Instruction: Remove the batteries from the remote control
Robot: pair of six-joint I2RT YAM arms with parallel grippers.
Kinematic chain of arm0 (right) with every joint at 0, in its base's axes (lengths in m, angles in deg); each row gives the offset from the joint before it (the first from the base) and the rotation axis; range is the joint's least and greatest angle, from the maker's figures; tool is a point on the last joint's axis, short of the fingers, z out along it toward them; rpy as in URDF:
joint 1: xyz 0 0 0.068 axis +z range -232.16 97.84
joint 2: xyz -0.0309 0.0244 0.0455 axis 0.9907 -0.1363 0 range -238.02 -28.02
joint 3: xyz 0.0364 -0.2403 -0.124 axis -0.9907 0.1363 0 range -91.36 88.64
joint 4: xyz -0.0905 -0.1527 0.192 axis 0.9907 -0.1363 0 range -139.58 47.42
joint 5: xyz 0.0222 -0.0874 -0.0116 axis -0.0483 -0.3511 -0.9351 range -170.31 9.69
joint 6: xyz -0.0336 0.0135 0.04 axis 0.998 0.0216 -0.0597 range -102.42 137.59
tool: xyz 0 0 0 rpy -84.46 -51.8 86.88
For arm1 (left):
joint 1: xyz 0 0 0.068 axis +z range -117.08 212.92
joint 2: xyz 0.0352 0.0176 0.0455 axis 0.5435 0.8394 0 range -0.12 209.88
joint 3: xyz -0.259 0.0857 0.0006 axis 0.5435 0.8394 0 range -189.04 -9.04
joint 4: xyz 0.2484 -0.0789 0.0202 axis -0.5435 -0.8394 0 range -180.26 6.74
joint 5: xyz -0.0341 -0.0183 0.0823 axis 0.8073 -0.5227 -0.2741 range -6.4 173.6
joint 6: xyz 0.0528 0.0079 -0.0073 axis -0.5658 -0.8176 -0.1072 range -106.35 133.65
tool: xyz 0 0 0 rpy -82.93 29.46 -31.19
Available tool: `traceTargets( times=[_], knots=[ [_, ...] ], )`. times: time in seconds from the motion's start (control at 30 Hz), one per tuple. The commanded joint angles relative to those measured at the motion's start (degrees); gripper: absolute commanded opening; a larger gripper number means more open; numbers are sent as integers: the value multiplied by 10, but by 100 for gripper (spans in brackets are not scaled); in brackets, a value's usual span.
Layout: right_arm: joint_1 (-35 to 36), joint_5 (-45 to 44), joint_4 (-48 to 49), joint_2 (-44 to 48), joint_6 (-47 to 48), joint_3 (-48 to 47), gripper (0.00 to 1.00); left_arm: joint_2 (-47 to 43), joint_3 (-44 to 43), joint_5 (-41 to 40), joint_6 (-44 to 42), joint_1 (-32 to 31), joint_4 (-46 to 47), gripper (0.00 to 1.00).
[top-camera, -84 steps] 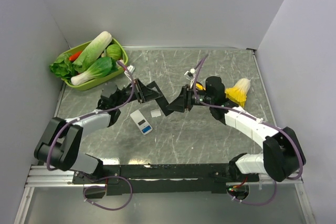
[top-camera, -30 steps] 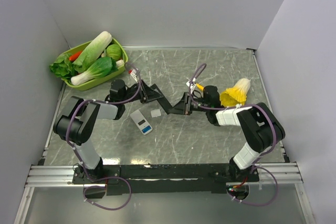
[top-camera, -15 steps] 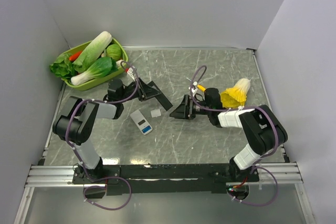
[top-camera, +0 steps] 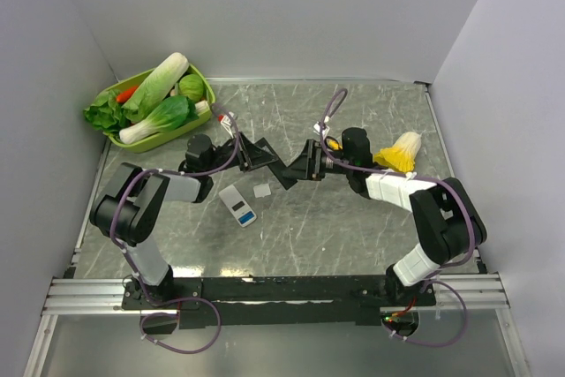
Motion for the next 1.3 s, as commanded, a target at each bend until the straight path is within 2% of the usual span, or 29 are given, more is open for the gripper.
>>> traceTargets(
  times=[0.0, 0.17, 0.43, 0.57, 0.6, 0.7, 0.83, 1.27],
  knots=[
    [-4, 16, 21, -5, -19, -32, 73, -16, 1, 11, 8, -6, 49, 1],
    [-4, 20, 54, -24, -45, -35, 69, -15, -5, 11, 7, -7, 43, 1],
    [-3, 18, 83, -55, -71, -34, 56, -5, -5, 9, 21, -10, 65, 1],
    [-3, -3, 55, -53, -50, -22, 37, -4, -2, 3, 26, -4, 74, 1],
    [-3, -11, 22, -47, -38, -20, 35, -6, -2, -2, 22, -1, 62, 1],
    [-3, -31, 3, -41, -13, 4, 33, -14, -9, -5, 24, 17, 57, 1],
    [-3, -31, 46, -51, -19, 53, 32, -19, -29, -9, 19, 24, 37, 1],
    [-3, -41, 46, -92, 6, 91, 31, -15, -32, -19, -6, 38, 13, 1]
  ],
)
